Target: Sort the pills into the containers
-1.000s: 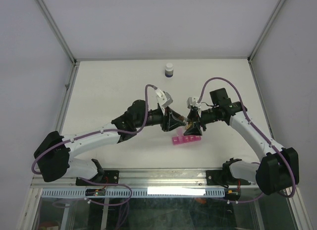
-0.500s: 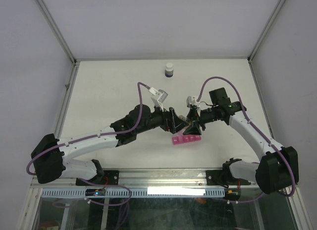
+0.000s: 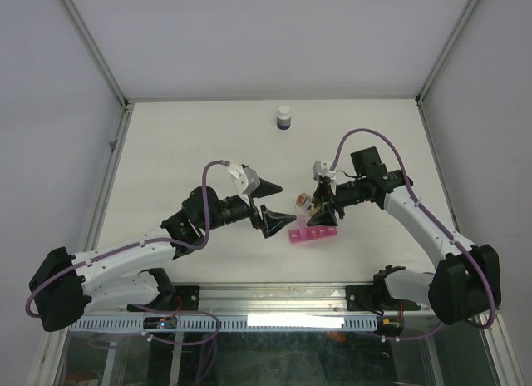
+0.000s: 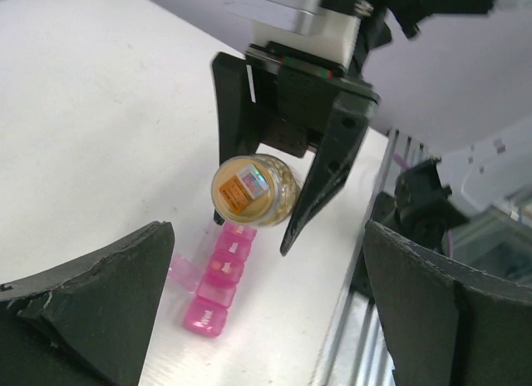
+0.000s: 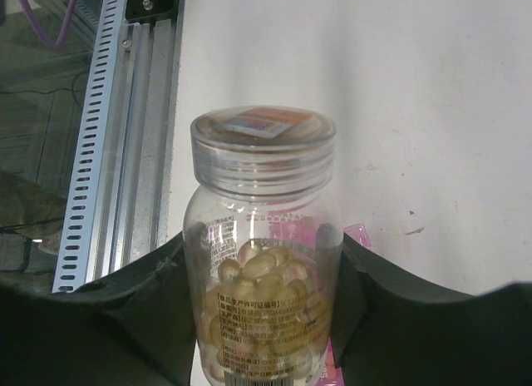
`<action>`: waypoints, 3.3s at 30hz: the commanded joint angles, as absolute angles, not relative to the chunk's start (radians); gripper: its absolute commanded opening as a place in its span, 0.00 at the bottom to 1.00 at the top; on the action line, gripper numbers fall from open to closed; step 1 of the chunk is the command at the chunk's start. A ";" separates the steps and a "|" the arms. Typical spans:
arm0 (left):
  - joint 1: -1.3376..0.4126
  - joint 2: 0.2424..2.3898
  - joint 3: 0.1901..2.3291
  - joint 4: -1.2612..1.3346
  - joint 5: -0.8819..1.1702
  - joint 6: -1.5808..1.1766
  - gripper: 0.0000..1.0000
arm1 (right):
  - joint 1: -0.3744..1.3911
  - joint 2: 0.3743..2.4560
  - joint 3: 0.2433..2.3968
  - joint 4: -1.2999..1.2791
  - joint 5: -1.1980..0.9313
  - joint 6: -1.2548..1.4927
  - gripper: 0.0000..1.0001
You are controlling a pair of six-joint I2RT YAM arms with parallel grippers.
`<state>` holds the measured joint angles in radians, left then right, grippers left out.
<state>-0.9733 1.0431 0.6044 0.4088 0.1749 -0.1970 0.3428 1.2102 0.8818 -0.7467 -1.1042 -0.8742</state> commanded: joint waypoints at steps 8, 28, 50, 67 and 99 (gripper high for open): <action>-0.795 1.277 0.759 0.560 0.764 0.030 0.81 | 0.348 1.211 0.920 -0.737 -1.150 -0.906 0.00; -0.798 1.422 0.814 0.635 0.777 -0.075 0.52 | 0.353 1.218 0.921 -0.741 -1.149 -0.910 0.00; -0.805 1.437 0.825 0.642 0.702 -0.235 0.00 | 0.353 1.218 0.922 -0.728 -1.130 -0.890 0.00; -0.891 1.247 0.832 0.372 0.162 -0.881 0.00 | 0.347 1.230 0.912 -0.615 -1.051 -0.743 0.00; -0.853 1.195 0.711 0.131 -0.231 -0.757 0.00 | 0.325 1.209 0.917 -0.635 -1.116 -0.764 0.00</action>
